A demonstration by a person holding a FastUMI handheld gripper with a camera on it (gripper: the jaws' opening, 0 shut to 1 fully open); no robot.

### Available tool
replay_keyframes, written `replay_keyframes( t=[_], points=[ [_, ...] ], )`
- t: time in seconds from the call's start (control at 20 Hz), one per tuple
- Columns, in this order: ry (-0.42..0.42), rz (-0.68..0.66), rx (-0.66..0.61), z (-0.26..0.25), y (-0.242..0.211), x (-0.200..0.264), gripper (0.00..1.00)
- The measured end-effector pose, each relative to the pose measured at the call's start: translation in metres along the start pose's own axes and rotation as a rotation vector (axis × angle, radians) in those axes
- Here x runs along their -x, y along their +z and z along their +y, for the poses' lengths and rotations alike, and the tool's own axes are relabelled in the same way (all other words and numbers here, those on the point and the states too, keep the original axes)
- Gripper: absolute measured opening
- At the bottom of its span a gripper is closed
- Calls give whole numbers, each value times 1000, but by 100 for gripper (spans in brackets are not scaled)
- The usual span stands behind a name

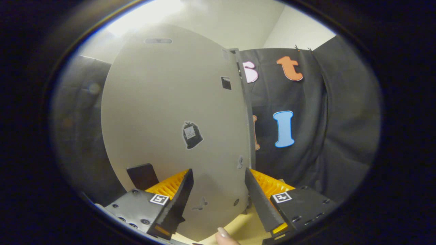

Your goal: Open the shoe cabinet door, grab the shoes and put them into the shoe cabinet, then close the shoe cabinet door.

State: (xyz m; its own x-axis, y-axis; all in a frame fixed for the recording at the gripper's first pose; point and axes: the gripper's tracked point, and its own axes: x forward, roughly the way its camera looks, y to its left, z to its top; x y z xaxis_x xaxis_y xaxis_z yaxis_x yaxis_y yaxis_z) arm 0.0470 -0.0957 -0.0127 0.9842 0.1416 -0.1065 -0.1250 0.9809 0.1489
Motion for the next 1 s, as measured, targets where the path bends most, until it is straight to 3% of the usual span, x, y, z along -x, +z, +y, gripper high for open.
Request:
replay_keyframes(
  t=[0.55,1.0],
  points=[
    [97,7,27,110,-23,-80,94],
    [42,-28,56,120,-20,-103,94]
  ],
)
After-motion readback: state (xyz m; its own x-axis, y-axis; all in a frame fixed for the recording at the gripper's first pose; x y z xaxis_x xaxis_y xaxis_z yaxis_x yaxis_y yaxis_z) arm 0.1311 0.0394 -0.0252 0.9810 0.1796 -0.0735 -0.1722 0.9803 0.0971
